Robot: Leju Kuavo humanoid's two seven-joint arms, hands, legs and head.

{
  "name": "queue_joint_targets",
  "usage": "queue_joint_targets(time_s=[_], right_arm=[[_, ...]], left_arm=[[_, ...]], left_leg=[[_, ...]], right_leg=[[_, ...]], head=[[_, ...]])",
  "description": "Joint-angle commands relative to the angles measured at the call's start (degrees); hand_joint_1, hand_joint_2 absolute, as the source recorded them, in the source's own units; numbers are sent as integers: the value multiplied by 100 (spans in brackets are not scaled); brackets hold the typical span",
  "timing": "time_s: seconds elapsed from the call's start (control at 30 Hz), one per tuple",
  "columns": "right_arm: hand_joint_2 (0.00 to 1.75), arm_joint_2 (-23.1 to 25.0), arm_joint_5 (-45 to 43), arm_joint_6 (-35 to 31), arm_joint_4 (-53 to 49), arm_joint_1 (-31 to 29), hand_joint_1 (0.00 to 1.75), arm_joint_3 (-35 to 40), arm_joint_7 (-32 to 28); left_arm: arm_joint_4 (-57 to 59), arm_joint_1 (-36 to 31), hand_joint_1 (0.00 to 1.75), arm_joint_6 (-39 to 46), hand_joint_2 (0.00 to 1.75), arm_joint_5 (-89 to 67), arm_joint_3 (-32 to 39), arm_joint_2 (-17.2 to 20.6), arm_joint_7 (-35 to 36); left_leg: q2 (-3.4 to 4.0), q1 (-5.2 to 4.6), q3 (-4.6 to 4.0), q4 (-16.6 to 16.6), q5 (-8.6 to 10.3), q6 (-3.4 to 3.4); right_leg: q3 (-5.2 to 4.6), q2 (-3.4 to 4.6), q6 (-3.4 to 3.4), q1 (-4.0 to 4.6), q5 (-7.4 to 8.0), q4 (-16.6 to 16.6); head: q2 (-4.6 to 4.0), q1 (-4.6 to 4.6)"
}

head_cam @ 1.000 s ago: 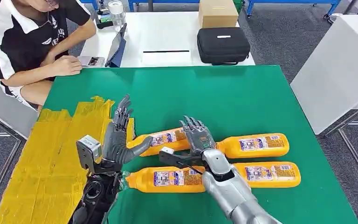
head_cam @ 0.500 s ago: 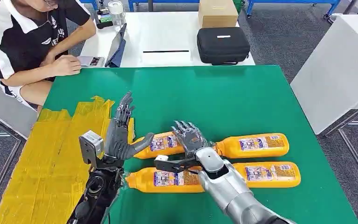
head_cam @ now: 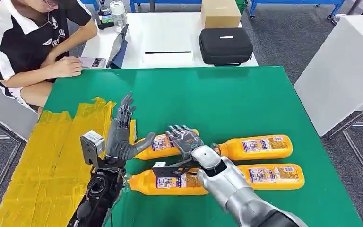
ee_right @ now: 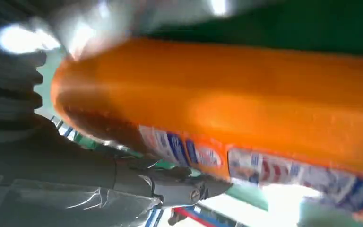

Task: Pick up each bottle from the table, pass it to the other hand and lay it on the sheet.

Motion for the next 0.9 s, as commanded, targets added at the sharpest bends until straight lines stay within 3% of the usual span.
queue_joint_targets(time_s=[0.03, 0.13, 0.27, 0.4, 0.77, 0.83, 0.9], right_arm=[[175, -64, -220, 115, 601, -171, 175, 84, 39], [175, -88, -320, -1222, 256, -60, 175, -128, 216], [175, -90, -343, -1482, 124, -42, 175, -228, 303], [175, -149, -696, -2381, -215, 105, 175, -813, 391], [175, -165, -694, -2363, -246, 123, 175, -878, 323], [175, -171, -1220, -2934, -636, 317, 175, -1289, -3], [175, -176, -1418, -2934, -1427, 629, 175, -1760, -275]], left_arm=[[369, -198, 0, 20, 175, 44, 64, 80, 5], [254, -91, 0, 67, 175, 33, 132, 67, -11], [122, 24, 0, 80, 175, 27, 153, 85, -12], [168, -7, 0, 86, 175, -10, 176, 47, -23], [193, -22, 0, 84, 175, -13, 171, 41, -24], [218, -22, 0, 78, 175, -20, 159, 29, -32], [253, -36, 0, 73, 175, -23, 146, 7, -37]], left_leg=[[-4, 4, 20, -6, -3, -13], [-5, 11, 40, -7, -10, -21], [4, 3, 10, -2, -3, -7], [1, 6, 21, -2, -9, -13], [0, 3, 4, -1, -3, -8], [-1, 4, 8, -1, -6, -11], [-5, 5, 17, -1, -10, -14]], right_leg=[[23, -24, -8, 7, -5, -8], [47, -39, -12, 15, -11, -15], [13, -9, -4, 4, -2, -3], [29, -22, -8, 10, -8, -7], [10, -13, -5, 5, -3, -4], [14, -18, -7, 7, -6, -3], [26, -28, -9, 9, -11, -6]], head=[[0, -2], [0, 0], [0, 2], [0, 2], [0, 0], [0, -2], [0, 0]])
